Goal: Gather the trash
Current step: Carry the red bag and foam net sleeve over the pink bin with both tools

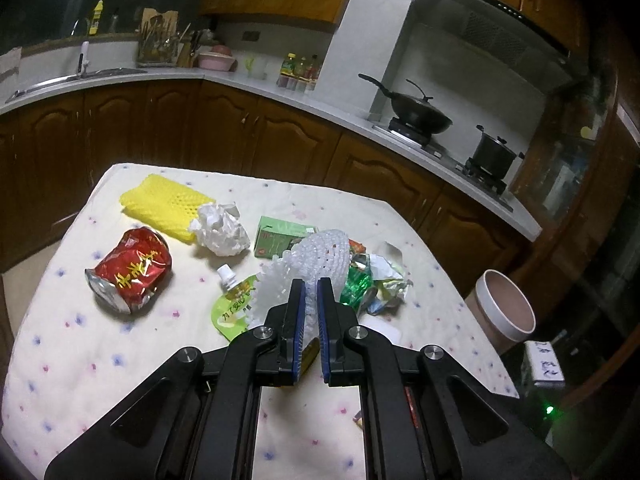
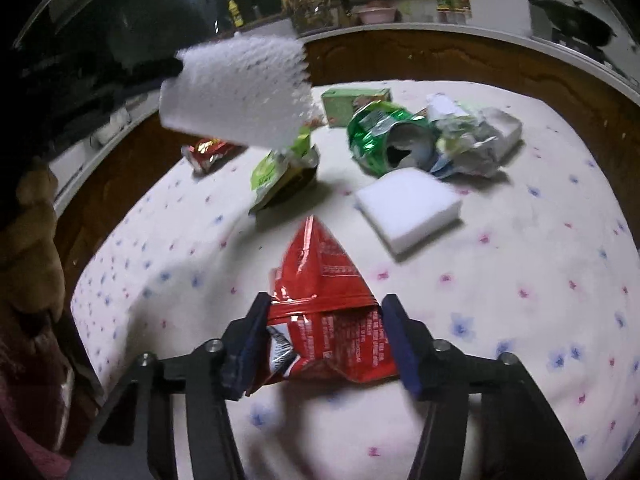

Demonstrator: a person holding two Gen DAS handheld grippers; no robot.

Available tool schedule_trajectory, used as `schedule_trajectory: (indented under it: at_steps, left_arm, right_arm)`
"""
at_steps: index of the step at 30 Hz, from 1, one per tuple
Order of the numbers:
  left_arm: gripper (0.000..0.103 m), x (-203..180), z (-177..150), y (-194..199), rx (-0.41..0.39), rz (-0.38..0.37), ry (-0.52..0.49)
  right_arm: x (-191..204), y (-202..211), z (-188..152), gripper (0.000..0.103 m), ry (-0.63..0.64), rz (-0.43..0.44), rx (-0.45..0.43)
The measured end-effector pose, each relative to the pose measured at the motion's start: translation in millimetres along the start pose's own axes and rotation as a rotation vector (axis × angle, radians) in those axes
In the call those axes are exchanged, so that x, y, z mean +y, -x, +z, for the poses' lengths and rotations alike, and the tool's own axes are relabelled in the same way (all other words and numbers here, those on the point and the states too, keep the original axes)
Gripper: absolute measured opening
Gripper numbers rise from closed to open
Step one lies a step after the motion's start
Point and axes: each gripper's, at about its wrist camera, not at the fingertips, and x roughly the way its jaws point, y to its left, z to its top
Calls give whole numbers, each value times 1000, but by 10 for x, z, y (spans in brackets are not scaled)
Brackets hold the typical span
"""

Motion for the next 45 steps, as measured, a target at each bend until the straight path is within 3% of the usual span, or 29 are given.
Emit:
schedule_trajectory:
  at_steps: [3,11,20,35,45]
  left_arm:
    - [6,-41,-1,-17,4,-21,8]
    - [6,-396,67,-63,-7,-90,-28]
    - [6,-1002,163,-196,-16,-204,-85]
    - [6,-2212,169,-714,38,-401,-199]
    - [6,-3073,93,-1269,115,-504,-256]
  right_arm:
    - [-53,92,5,34,-15,-1,-23]
    - [-287,495,49,20,-82,-31,-132]
    - [-845,992,49,20,-200,-91,-237]
    - [-1926,1873,-223,20,-391,-322,-363]
    - [-2625,2112,-292,20,-477,-417,-398]
